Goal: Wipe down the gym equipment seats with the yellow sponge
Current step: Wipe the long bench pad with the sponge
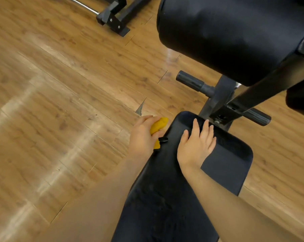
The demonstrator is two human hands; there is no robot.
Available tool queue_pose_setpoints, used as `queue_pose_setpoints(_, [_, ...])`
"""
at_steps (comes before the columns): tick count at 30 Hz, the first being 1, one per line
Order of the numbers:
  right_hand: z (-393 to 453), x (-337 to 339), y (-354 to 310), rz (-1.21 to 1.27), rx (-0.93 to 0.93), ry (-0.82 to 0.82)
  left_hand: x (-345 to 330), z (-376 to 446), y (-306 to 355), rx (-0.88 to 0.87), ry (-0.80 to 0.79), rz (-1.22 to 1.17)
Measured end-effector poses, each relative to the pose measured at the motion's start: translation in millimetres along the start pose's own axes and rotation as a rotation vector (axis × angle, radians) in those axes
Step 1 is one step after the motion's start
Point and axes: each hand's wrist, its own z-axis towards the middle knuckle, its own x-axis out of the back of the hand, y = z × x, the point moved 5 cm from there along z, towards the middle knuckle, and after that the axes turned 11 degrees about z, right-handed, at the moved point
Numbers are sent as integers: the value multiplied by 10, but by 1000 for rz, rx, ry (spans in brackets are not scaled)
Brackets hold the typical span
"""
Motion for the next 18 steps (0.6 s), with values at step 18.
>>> queue_pose_setpoints(18, [-53, -164, -3, -260, 60, 105, -552, 736, 22, 98, -264, -567])
